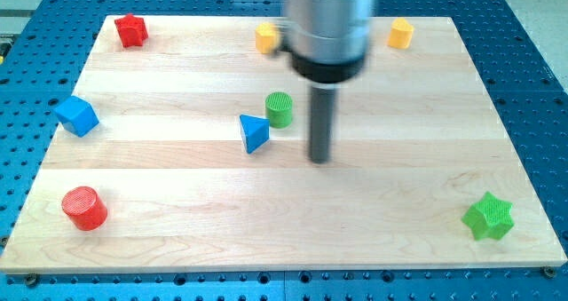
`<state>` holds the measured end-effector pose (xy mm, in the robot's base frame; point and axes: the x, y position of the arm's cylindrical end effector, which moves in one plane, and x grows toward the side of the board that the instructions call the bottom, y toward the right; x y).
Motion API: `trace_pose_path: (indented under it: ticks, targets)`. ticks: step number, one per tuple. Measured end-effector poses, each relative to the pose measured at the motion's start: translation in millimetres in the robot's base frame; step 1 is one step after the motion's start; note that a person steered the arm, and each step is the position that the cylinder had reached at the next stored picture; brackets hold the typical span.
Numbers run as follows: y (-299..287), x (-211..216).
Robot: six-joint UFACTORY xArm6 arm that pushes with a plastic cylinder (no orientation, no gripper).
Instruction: Slide the green star to the left
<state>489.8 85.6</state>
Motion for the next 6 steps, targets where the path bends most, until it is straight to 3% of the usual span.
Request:
trace_pose_path:
  ticks: [2, 3, 4, 5, 6]
  targets:
    - [250.1, 67.2]
    - [256.9, 76.3]
    - [194.6, 101.3]
    - [142.6, 98.7]
    - [107.1, 61.0]
